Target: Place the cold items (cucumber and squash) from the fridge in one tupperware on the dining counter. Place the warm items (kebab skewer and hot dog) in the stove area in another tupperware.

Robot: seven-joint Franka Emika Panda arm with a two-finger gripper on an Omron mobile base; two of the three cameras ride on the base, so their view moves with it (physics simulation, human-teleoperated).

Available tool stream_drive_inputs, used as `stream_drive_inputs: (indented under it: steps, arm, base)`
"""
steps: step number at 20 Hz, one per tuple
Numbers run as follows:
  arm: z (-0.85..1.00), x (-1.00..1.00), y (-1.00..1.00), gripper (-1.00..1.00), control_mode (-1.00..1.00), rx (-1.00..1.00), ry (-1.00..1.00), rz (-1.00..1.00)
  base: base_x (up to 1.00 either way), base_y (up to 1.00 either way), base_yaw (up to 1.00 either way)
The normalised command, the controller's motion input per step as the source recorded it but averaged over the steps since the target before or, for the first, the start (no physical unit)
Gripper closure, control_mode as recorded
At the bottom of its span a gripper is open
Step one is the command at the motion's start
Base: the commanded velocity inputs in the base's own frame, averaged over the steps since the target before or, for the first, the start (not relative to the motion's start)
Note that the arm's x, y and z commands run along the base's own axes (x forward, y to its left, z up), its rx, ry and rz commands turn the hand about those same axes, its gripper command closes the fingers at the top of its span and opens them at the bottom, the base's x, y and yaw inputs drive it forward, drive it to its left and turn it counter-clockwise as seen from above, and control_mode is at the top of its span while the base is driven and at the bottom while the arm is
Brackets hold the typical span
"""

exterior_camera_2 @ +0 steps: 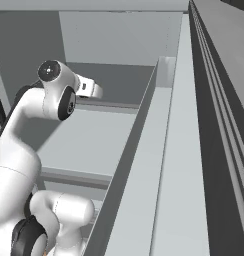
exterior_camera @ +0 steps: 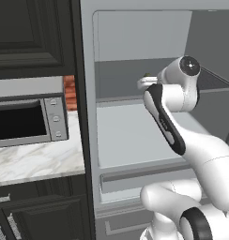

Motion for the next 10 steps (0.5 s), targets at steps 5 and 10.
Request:
stream_drive_inputs:
  steps: [5, 10]
  arm:
    - [-0.11, 0.16, 0.0, -1.0, -1.0, 0.0, 0.0, 0.0]
    - [-0.03, 0.12, 0.0, -1.0, -1.0, 0.0, 0.0, 0.0]
  base:
    - [0.0, 0.0, 0.0]
    - [0.0, 0.0, 0.0]
